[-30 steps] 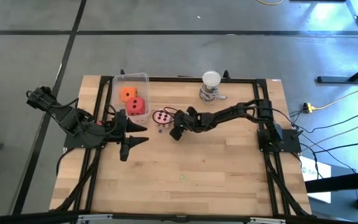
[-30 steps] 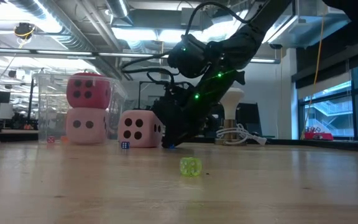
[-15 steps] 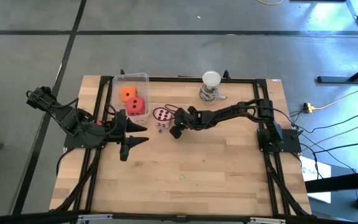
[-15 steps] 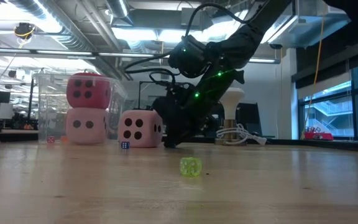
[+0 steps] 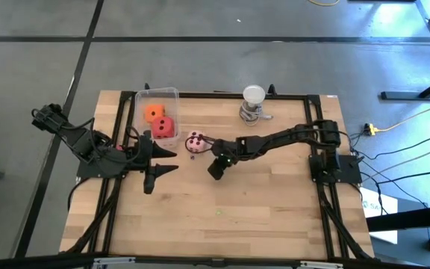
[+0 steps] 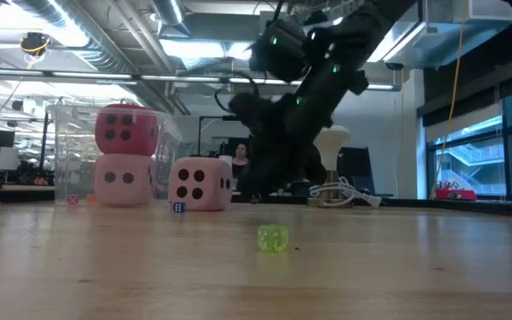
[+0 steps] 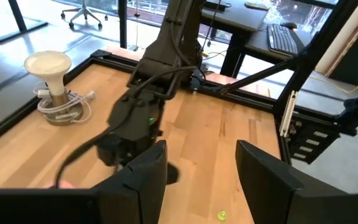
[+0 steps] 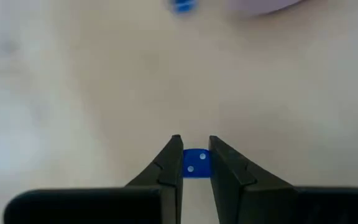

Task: Pick & Place Dice
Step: Put the small blue dice into the transparent bin

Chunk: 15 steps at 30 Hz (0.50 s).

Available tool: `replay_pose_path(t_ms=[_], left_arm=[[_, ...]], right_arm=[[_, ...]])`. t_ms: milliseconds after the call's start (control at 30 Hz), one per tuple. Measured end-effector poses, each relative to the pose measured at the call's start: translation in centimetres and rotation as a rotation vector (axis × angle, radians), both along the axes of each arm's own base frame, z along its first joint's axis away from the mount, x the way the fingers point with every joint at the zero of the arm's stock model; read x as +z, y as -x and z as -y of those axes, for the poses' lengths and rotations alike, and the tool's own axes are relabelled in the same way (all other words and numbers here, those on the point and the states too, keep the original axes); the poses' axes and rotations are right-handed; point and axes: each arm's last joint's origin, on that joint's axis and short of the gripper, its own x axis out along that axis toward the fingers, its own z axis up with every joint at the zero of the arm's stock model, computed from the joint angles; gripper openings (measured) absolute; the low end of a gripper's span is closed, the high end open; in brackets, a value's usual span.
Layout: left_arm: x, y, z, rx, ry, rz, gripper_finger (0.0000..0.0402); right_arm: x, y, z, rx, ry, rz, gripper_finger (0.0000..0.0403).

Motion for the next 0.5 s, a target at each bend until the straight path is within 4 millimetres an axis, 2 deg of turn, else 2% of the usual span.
replay_pose_path(t_ms=[133, 500], left_arm=[[-0.1, 0.0, 0.0, -0.011, -0.038, -0.011, 0.0180], [-0.1, 0.0, 0.0, -0.019, -0.100, -0.020, 0.0180]], right_arm=[[1.4, 0.1, -1.6, 0.031, -0.088, 0.042, 0.0049], [5.4, 1.0, -4.3, -0.007, -0.231, 0.120, 0.0049]])
